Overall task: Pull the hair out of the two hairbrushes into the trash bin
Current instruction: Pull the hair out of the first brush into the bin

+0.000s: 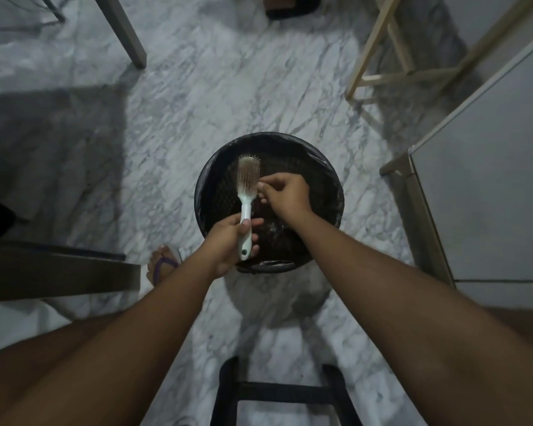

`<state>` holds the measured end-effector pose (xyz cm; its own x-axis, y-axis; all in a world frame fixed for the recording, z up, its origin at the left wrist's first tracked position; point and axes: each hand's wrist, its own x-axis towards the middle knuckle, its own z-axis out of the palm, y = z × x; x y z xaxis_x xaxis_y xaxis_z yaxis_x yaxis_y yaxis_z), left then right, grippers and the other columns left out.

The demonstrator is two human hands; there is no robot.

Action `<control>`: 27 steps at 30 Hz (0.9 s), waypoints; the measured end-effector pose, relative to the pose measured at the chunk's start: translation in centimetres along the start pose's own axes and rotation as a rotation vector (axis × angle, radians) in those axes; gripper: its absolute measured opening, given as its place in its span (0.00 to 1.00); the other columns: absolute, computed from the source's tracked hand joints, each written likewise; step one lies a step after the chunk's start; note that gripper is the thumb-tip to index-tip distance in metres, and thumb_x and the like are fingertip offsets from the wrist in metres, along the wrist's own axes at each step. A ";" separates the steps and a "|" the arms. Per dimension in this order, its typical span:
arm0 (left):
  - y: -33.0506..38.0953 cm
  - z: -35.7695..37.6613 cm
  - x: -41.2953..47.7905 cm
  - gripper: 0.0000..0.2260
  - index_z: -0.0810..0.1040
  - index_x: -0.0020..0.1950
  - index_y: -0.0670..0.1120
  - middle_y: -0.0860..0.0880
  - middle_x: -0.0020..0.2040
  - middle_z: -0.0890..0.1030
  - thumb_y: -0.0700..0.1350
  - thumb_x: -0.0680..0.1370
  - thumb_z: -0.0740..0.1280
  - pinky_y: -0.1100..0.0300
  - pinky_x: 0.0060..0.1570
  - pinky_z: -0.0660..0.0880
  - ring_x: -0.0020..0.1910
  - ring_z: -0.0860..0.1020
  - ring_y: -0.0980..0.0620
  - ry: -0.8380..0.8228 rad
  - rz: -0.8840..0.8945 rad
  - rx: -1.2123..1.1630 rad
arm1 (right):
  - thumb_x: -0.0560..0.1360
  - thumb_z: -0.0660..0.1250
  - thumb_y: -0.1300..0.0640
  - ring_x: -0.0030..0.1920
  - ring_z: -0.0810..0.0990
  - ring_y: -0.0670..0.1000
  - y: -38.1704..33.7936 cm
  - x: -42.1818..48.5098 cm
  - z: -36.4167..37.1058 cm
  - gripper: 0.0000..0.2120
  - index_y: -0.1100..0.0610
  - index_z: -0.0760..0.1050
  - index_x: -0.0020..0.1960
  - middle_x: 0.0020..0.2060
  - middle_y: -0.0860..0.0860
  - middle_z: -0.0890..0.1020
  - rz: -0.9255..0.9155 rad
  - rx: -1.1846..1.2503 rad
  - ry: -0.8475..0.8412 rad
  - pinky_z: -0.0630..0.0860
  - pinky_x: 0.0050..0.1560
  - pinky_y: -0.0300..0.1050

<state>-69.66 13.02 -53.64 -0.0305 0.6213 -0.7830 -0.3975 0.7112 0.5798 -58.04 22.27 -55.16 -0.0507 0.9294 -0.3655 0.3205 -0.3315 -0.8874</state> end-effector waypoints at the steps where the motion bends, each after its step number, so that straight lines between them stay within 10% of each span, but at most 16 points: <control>1: -0.1 -0.1 -0.1 0.14 0.72 0.68 0.39 0.48 0.52 0.80 0.39 0.84 0.58 0.58 0.33 0.77 0.38 0.74 0.52 -0.012 -0.012 -0.013 | 0.76 0.71 0.63 0.32 0.82 0.44 -0.1 0.1 -0.1 0.05 0.63 0.83 0.49 0.39 0.56 0.86 -0.011 -0.008 0.025 0.77 0.33 0.30; 15: -0.5 -0.7 -1.1 0.13 0.73 0.68 0.44 0.49 0.61 0.81 0.41 0.84 0.57 0.52 0.42 0.81 0.47 0.79 0.52 -0.070 -0.032 -0.150 | 0.78 0.67 0.61 0.39 0.83 0.49 -0.4 0.9 -2.2 0.04 0.58 0.80 0.48 0.38 0.53 0.84 -0.121 0.181 0.523 0.83 0.45 0.45; 21: -0.5 -0.3 -0.9 0.14 0.71 0.69 0.43 0.46 0.60 0.79 0.40 0.84 0.55 0.59 0.31 0.72 0.35 0.73 0.52 -0.099 -0.022 -0.165 | 0.76 0.63 0.51 0.55 0.83 0.53 1.6 0.5 -1.3 0.19 0.53 0.74 0.66 0.51 0.48 0.82 0.121 -0.002 0.083 0.80 0.58 0.57; 27: -0.7 -0.7 -1.0 0.11 0.73 0.65 0.44 0.48 0.47 0.77 0.44 0.84 0.59 0.62 0.27 0.65 0.29 0.70 0.55 -0.099 -0.013 -0.113 | 0.75 0.71 0.51 0.47 0.83 0.43 -0.6 -0.4 -0.6 0.16 0.56 0.81 0.60 0.46 0.48 0.86 -0.159 -0.075 0.044 0.79 0.52 0.38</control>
<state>-69.97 11.66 -53.48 0.0638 0.6458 -0.7608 -0.4983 0.6812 0.5364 -57.66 22.22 -54.32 -0.0649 0.9759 -0.2083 0.3812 -0.1687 -0.9090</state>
